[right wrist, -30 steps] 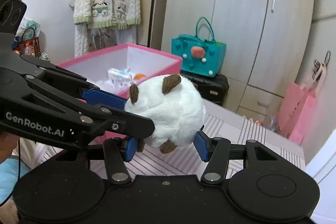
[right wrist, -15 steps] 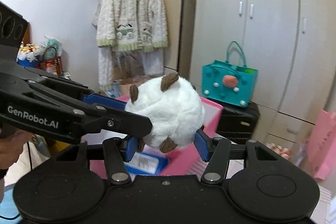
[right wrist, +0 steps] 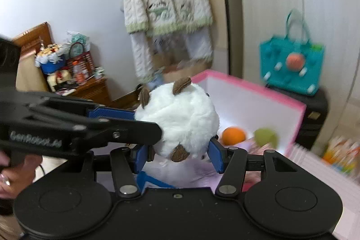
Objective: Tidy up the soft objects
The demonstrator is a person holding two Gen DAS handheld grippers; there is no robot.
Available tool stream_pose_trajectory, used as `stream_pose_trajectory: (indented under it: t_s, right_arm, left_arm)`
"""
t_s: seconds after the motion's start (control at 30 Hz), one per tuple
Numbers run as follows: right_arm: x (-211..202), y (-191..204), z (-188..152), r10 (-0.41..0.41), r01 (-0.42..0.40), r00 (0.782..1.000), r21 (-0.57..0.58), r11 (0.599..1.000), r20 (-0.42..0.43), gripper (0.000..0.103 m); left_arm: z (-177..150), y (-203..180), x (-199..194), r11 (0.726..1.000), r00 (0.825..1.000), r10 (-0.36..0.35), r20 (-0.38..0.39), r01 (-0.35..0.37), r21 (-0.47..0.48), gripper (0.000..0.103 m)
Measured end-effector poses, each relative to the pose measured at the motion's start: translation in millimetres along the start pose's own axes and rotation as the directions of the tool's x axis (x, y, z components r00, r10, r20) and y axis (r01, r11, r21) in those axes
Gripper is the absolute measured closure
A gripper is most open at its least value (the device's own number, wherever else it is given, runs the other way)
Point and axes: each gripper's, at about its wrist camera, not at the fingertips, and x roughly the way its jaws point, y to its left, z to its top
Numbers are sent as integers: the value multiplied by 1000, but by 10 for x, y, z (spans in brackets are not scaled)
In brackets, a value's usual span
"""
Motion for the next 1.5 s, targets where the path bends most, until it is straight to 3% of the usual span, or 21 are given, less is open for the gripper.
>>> stream_pose_trajectory:
  t_s: [0.2, 0.27, 0.33, 0.47, 0.63, 0.8, 0.97, 1.27, 1.3, 1.4, 1.43, 1.5]
  right_arm:
    - [76, -52, -37, 77, -77, 997, -2, 997, -6, 45]
    - [144, -65, -31, 66, -66, 998, 0, 998, -12, 45]
    - [187, -28, -32, 46, -46, 999, -32, 998, -22, 41]
    - [189, -68, -19, 42, -43, 999, -71, 997, -13, 42]
    - [-25, -288, -70, 68, -69, 997, 61, 996, 31, 42]
    - [-387, -431, -259, 31, -47, 995, 168, 985, 99, 42]
    - [-792, -414, -465, -41, 13, 987, 181, 983, 154, 42]
    - [-1314, -270, -649, -199, 166, 966, 196, 967, 164, 40]
    - [-1376, -236, -677, -221, 187, 960, 192, 963, 171, 39]
    - [-1534, -161, -761, -268, 231, 943, 188, 954, 197, 20]
    - [-1573, -149, -779, -291, 253, 935, 195, 948, 203, 8]
    - [-1646, -127, -821, -382, 337, 901, 226, 914, 204, 1]
  left_arm:
    - [-36, 124, 31, 1000, 1000, -3, 9, 3, -12, 64]
    - [-44, 158, 76, 1000, 1000, 3, -1, -3, -24, 64]
    - [-84, 126, 102, 999, 999, 37, 9, -37, -14, 63]
    - [-200, -131, -10, 981, 981, 152, 122, -165, 101, 63]
    - [-225, -153, -74, 990, 991, 100, 92, -108, 88, 63]
    - [-233, -189, -145, 994, 993, 83, 89, -90, 69, 63]
    - [-280, -383, -216, 992, 993, 65, 98, -75, 106, 60]
    - [-394, -796, -380, 987, 993, 20, 116, -38, 154, 52]
    - [-412, -828, -400, 987, 993, 15, 116, -33, 155, 51]
    - [-468, -942, -407, 982, 993, 14, 117, -35, 187, 46]
    - [-484, -967, -376, 980, 994, 29, 108, -49, 191, 45]
    - [-496, -1010, -327, 981, 993, 58, 98, -75, 182, 45]
